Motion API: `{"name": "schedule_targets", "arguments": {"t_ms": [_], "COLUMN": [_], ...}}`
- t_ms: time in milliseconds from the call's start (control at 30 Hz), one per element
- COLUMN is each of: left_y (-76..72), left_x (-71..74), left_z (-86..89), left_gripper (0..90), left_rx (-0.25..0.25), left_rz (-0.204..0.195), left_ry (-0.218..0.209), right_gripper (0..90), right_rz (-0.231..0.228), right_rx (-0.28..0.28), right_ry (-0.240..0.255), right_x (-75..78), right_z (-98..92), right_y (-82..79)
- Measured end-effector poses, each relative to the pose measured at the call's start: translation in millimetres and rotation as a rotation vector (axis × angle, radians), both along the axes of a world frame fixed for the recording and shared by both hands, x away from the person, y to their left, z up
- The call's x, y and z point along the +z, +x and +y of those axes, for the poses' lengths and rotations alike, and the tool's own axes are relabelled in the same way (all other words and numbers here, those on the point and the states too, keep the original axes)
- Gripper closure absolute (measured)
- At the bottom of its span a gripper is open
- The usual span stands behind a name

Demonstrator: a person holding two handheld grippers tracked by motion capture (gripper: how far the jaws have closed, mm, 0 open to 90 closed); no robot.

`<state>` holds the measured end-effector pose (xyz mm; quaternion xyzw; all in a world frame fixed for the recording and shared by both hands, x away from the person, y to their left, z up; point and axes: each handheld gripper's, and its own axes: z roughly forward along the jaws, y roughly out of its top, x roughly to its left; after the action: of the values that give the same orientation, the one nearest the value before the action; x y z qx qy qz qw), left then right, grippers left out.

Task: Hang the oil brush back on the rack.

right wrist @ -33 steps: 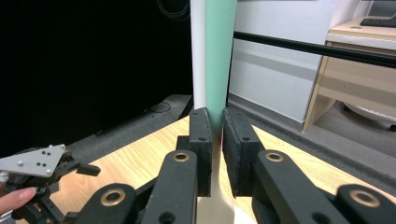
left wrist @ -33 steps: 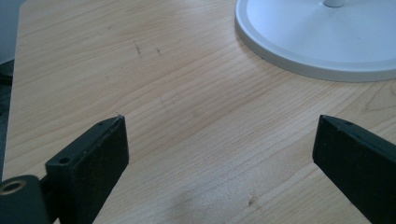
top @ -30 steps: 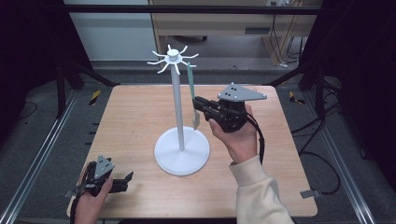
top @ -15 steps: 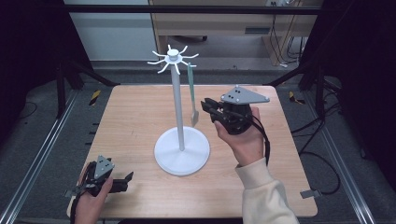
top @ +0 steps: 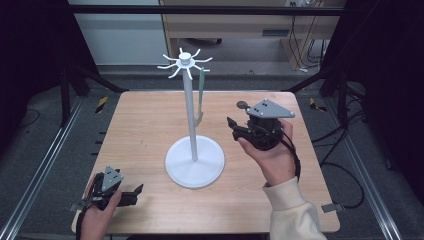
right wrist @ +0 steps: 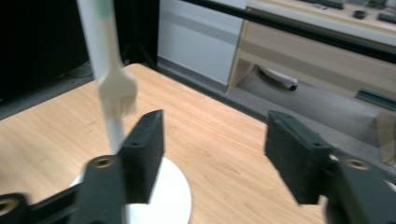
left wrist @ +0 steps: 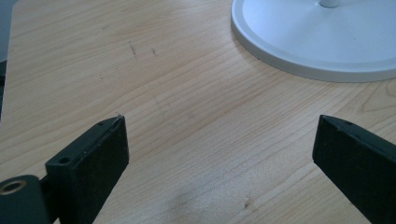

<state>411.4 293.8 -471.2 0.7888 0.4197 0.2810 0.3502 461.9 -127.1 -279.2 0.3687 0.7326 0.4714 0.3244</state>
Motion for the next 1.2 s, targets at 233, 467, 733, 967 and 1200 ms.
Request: {"name": "schedule_targets", "arguments": {"t_ms": [233, 467, 733, 967, 1200], "left_y": [-1.1, -1.5, -2.3, -2.2, -1.3], "left_x": [0.5, -0.1, -2.5, -2.4, -2.2], "left_z": [0.2, -0.5, 0.3, 1.9, 5.2], "left_gripper": [3.2, 3.1, 3.1, 3.0, 3.1], "left_rx": [0.001, 0.002, -0.003, 0.012, 0.037], "left_rz": [0.0, 0.003, 0.018, 0.022, 0.008], "left_ry": [-0.002, 0.004, 0.005, 0.0, -0.003], "right_gripper": [16.9, 10.4, 8.7, 11.9, 11.7], "right_rz": [-0.004, 0.006, 0.045, 0.105, 0.16], "right_rx": [-0.077, -0.089, -0.094, -0.133, -0.162], "right_ry": [0.005, 0.008, 0.041, 0.06, 0.057], "right_x": [-6.1, -27.1, -59.8, -96.8, -128.7], "right_z": [-17.4, -35.9, -55.3, -74.3, -88.3], "right_y": [-1.8, -4.1, -2.9, 5.1, 19.0]}}
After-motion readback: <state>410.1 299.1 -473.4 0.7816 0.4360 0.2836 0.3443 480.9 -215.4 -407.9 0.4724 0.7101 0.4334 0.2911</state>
